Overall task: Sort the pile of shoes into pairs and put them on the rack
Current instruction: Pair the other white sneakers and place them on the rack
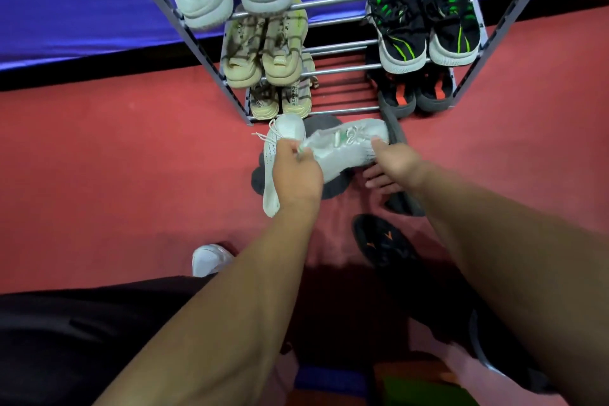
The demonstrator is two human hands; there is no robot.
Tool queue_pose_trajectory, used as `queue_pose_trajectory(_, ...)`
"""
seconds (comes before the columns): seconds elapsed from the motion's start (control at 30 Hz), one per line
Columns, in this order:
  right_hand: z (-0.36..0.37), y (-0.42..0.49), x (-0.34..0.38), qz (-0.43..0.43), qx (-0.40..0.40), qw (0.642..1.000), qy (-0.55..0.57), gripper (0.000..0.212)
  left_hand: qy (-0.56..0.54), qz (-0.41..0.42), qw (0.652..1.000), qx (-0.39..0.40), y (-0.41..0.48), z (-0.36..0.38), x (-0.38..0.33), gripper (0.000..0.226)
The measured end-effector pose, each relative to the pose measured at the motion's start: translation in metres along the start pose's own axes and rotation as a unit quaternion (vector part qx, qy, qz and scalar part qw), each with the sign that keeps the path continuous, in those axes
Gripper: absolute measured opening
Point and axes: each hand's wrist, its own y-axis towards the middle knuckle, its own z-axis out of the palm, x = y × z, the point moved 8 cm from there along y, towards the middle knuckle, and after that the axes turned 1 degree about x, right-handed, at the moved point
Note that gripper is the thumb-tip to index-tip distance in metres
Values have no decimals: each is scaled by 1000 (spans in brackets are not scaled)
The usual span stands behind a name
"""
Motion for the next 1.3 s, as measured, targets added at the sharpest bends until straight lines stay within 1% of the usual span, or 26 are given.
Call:
queue_pose_trajectory(0.03,10,-1,0,12,33,999,10,59,13,-29,999,21,-5,3,19,11)
queue_pose_trajectory(0.07,19,0,-5,28,55,998,4,68,21,-62,996,66,-11,10,39,12)
queue_pose_trajectory(0.1,26,1,-10,42,61,997,-10,79,30,-93,987,128,-18,19,60,13)
queue_pose_trajectory(0.13,32,3,-17,53,54,996,-36,86,40,-124,971,200,-28,29,78,14)
queue_pose_trajectory(0.17,36,5,-23,55,41,995,-75,87,48,-146,951,267,-38,37,92,14)
queue_pose_trajectory(0.2,39,6,-28,48,23,991,-122,81,64,-143,936,316,-44,43,100,14)
queue_pose_trajectory(0.27,41,12,-36,19,-15,980,-198,70,112,-84,923,359,-44,49,102,27)
queue_pose_trajectory(0.33,44,18,-46,9,-27,970,-241,73,164,-51,921,349,-32,43,99,36)
queue_pose_trajectory(0.37,44,19,-49,7,-30,967,-252,77,196,-40,925,324,-20,37,99,35)
queue_pose_trajectory(0.4,45,19,-52,9,-33,965,-261,80,240,-28,927,286,-8,26,96,31)
queue_pose_trajectory(0.47,48,21,-58,17,-32,965,-260,83,331,4,925,185,15,0,94,21)
queue_pose_trajectory(0.5,50,20,-60,17,-30,967,-253,84,354,18,925,134,23,-12,94,23)
queue_pose_trajectory(0.57,54,21,-61,8,-37,971,-236,91,360,30,930,66,34,-30,98,28)
queue_pose_trajectory(0.6,56,22,-61,4,-42,972,-231,97,355,29,933,55,38,-33,101,30)
queue_pose_trajectory(0.67,57,24,-62,0,-66,971,-230,103,347,8,936,65,44,-29,111,37)
queue_pose_trajectory(0.73,55,20,-61,-12,-111,963,-247,95,347,-20,934,85,46,-23,120,46)
queue_pose_trajectory(0.8,53,11,-58,-42,-159,951,-263,92,338,-36,935,103,47,-16,127,46)
queue_pose_trajectory(0.87,51,2,-54,-88,-184,934,-293,95,331,-48,936,106,48,-15,131,41)
queue_pose_trajectory(0.97,53,-7,-48,-140,-180,896,-382,106,304,-60,945,108,51,-17,132,42)
queue_pose_trajectory(1.0,53,-8,-45,-151,-181,889,-392,107,297,-61,946,112,52,-17,131,43)
queue_pose_trajectory(1.13,50,-5,-39,-157,-173,890,-391,101,280,-64,951,115,52,-23,128,49)
queue_pose_trajectory(1.2,49,-2,-35,-161,-169,885,-403,93,278,-53,953,107,52,-26,125,42)
queue_pose_trajectory(1.3,47,3,-36,-149,-159,884,-414,88,272,-43,957,87,50,-29,124,35)
